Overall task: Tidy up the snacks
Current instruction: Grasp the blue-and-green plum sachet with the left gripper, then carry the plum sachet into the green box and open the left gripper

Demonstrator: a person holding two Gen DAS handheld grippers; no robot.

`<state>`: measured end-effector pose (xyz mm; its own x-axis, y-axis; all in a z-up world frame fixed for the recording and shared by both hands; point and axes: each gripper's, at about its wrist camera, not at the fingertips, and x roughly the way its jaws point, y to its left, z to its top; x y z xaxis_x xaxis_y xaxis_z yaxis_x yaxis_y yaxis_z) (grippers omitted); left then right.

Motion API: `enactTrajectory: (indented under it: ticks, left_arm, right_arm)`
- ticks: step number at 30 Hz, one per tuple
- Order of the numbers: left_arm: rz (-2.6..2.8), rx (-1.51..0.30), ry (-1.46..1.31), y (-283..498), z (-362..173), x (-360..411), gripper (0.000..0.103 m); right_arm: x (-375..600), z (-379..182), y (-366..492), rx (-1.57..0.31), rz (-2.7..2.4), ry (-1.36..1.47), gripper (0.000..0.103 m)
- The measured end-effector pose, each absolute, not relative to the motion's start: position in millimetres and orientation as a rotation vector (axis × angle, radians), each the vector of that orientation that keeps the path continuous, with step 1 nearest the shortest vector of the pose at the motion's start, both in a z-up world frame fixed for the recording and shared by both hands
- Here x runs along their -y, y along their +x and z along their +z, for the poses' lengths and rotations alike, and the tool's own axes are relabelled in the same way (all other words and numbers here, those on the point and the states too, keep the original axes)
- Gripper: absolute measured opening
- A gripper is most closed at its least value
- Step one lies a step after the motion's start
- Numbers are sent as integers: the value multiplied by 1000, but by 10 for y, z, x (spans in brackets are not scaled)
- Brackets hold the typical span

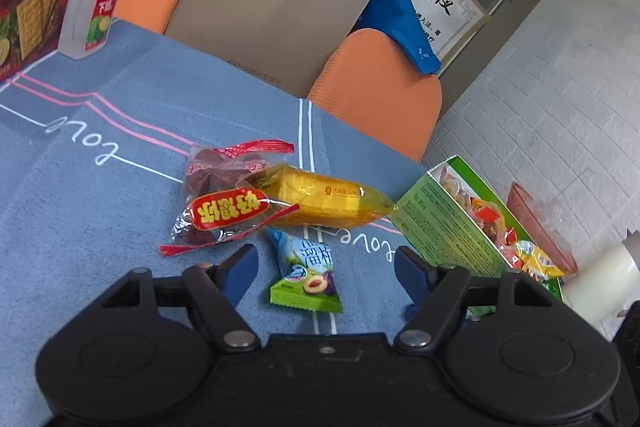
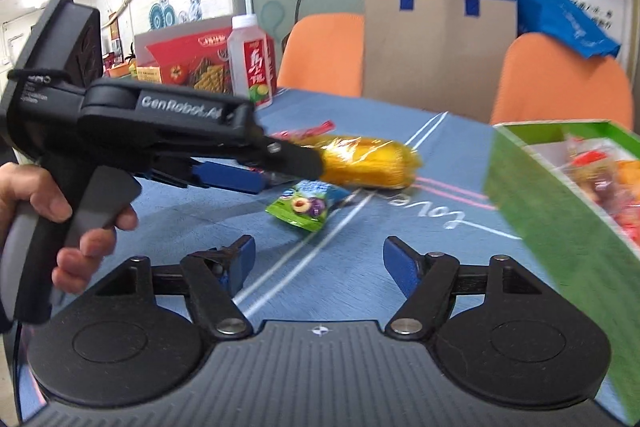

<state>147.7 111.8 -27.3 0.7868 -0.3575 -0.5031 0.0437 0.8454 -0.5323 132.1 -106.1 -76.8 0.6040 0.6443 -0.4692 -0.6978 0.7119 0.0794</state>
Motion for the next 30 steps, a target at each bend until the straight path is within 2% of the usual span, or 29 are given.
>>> enactTrajectory:
  ticks: [3, 6, 7, 8, 11, 13, 22, 30]
  left_arm:
    - [-218, -637, -526, 1555, -286, -1129, 103]
    - [-220, -658, -516, 1637, -314, -1127, 103]
    - [-221, -672, -513, 1660, -337, -1121, 103]
    - [-225, -688, -515, 1681, -371, -1111, 103]
    - [-227, -696, -504, 1642, -431, -1071, 103]
    - [-240, -704, -524, 1599, -443, -1058, 103]
    - [-340, -647, -457, 1401, -120, -582, 103]
    - [-500, -597, -377, 1511, 247, 194, 103]
  right_arm:
    - [928, -806, 1478, -532, 791, -78, 99]
    - [839, -832, 1584, -545, 778, -66, 90]
    - [816, -844, 1609, -547, 776, -67, 81]
    - [798, -856, 1638, -560, 776, -69, 65]
    - [816, -856, 1624, -567, 786, -64, 39]
    - [852, -862, 1541, -556, 791, -99, 34]
    - [1315, -666, 1207, -438, 712, -91, 31]
    - [1996, -421, 1020, -299, 555, -47, 31]
